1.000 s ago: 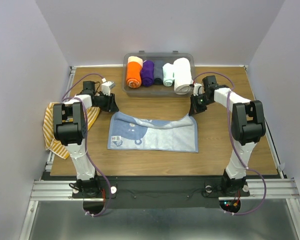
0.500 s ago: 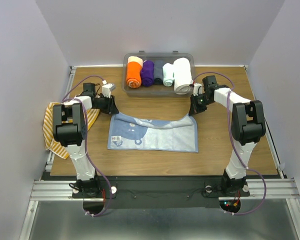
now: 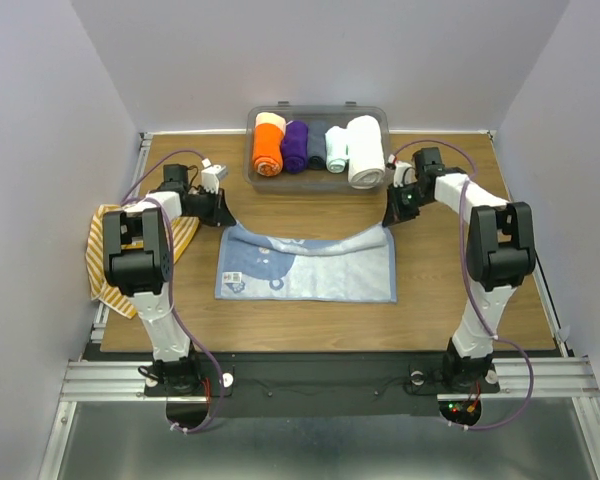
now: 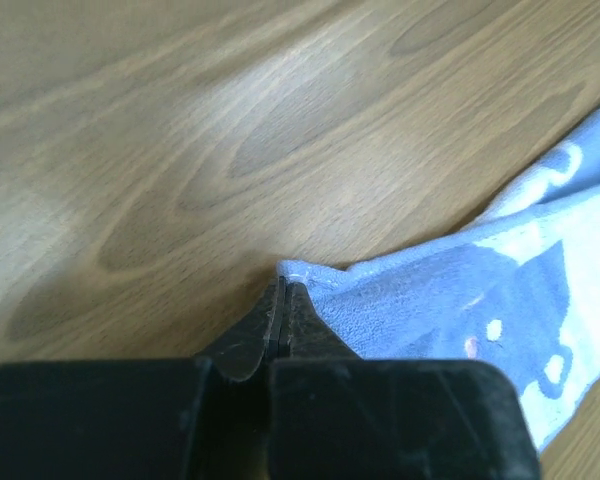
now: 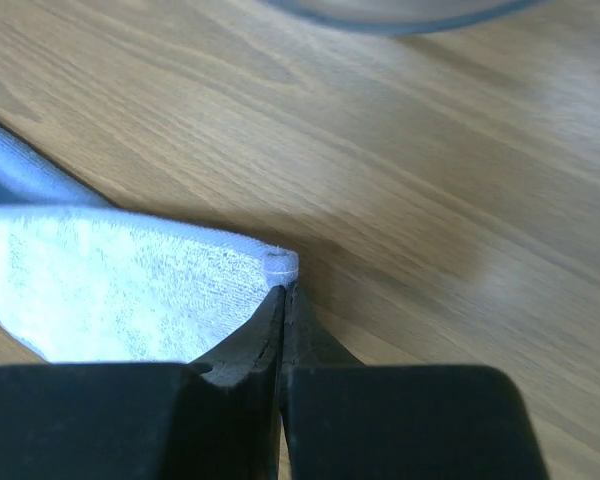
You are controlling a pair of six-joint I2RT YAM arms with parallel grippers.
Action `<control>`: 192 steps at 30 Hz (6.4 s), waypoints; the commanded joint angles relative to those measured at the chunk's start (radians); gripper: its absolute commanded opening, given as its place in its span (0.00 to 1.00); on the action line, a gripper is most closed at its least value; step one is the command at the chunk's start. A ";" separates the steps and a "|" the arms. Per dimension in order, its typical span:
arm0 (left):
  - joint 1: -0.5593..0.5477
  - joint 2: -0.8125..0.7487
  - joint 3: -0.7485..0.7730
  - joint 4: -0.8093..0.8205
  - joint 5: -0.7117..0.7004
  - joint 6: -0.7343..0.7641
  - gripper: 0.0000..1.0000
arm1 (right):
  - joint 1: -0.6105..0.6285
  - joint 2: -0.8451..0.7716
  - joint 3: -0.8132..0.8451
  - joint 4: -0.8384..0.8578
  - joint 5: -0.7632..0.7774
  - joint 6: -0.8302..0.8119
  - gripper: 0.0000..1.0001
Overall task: Roll the towels
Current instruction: Fold the towel
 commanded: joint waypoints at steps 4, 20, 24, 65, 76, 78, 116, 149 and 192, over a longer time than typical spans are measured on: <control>0.039 -0.159 0.014 0.033 0.122 0.026 0.00 | -0.051 -0.092 0.063 0.027 -0.036 -0.015 0.00; 0.117 -0.223 -0.033 -0.105 0.279 0.234 0.00 | -0.102 -0.157 0.039 0.024 -0.162 -0.046 0.00; 0.120 -0.218 -0.029 -0.244 0.271 0.400 0.00 | -0.101 -0.178 -0.023 0.021 -0.188 -0.061 0.01; 0.120 -0.242 -0.168 -0.488 0.093 0.742 0.06 | -0.059 -0.224 -0.325 -0.047 -0.128 -0.225 0.07; 0.109 -0.312 -0.100 -0.713 0.017 0.971 0.53 | -0.056 -0.315 -0.215 -0.157 -0.073 -0.300 0.42; 0.108 -0.323 -0.089 -0.688 0.015 0.956 0.53 | -0.054 -0.305 -0.176 -0.169 -0.076 -0.299 0.39; -0.253 -0.318 -0.235 -0.237 -0.328 0.485 0.48 | 0.274 -0.172 -0.400 -0.180 0.148 -0.277 0.32; -0.258 -0.300 -0.145 -0.071 -0.325 0.043 0.49 | 0.400 0.000 -0.096 -0.226 0.103 -0.251 0.14; -0.773 -0.725 -0.187 -0.246 -0.442 0.244 0.57 | 0.168 -0.442 -0.229 -0.140 -0.338 -0.064 0.21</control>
